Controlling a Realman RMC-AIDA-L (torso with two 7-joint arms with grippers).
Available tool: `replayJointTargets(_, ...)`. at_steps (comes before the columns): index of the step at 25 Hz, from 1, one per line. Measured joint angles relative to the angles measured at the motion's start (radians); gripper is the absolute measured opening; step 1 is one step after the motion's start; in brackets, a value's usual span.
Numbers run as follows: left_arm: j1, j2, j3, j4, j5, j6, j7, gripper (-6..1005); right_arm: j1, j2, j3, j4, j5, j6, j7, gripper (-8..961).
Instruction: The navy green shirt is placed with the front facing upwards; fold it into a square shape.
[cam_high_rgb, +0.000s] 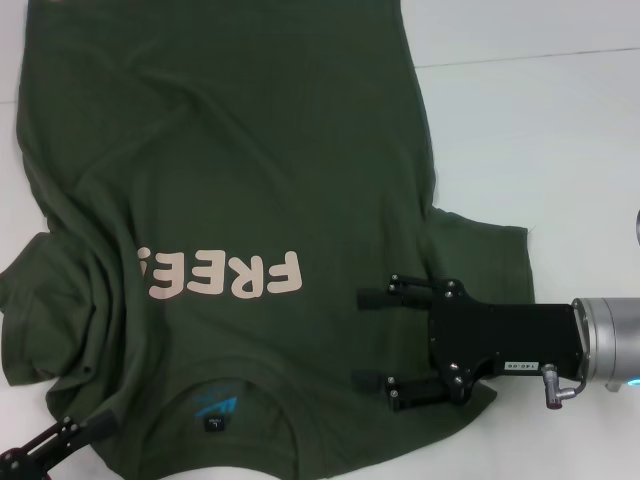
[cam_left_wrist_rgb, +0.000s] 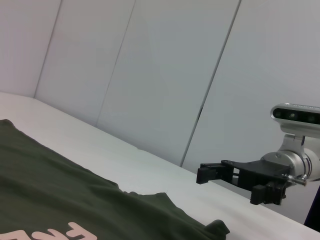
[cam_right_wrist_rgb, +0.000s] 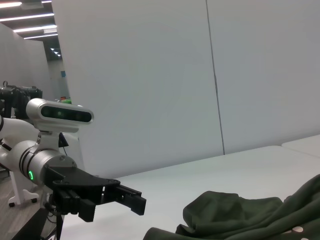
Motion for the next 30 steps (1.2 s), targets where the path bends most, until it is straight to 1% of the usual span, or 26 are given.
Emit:
replayJointTargets(15,0.003,0.000,-0.004,0.000,0.000,0.000,0.000,854,-0.004,0.000,-0.004,0.000,0.000,-0.003,0.000,928)
replayJointTargets(20,0.001,0.001,-0.025,-0.005,-0.011,0.009,-0.031,852,-0.004,0.000,-0.006,0.000,0.000,-0.003,0.000,928)
replayJointTargets(22,-0.008,0.007,-0.062,-0.008,-0.023,0.015,-0.102,852,-0.004,0.000,-0.007,0.000,0.000,-0.003,0.000,927)
replayJointTargets(24,-0.025,0.020,-0.101,-0.020,-0.028,0.017,-0.221,851,-0.003,0.000,-0.010,0.000,0.000,-0.004,0.000,927)
replayJointTargets(26,-0.047,0.039,-0.116,-0.043,-0.025,0.007,-0.373,850,-0.003,0.000,-0.012,0.000,0.000,-0.004,0.000,927)
replayJointTargets(28,-0.077,0.060,-0.113,-0.068,-0.009,-0.018,-0.570,850,-0.002,0.001,-0.014,0.000,0.000,-0.004,0.000,928)
replayJointTargets(30,-0.106,0.078,-0.113,-0.080,0.013,-0.043,-0.724,849,-0.002,0.002,-0.016,0.000,0.000,-0.004,0.000,928)
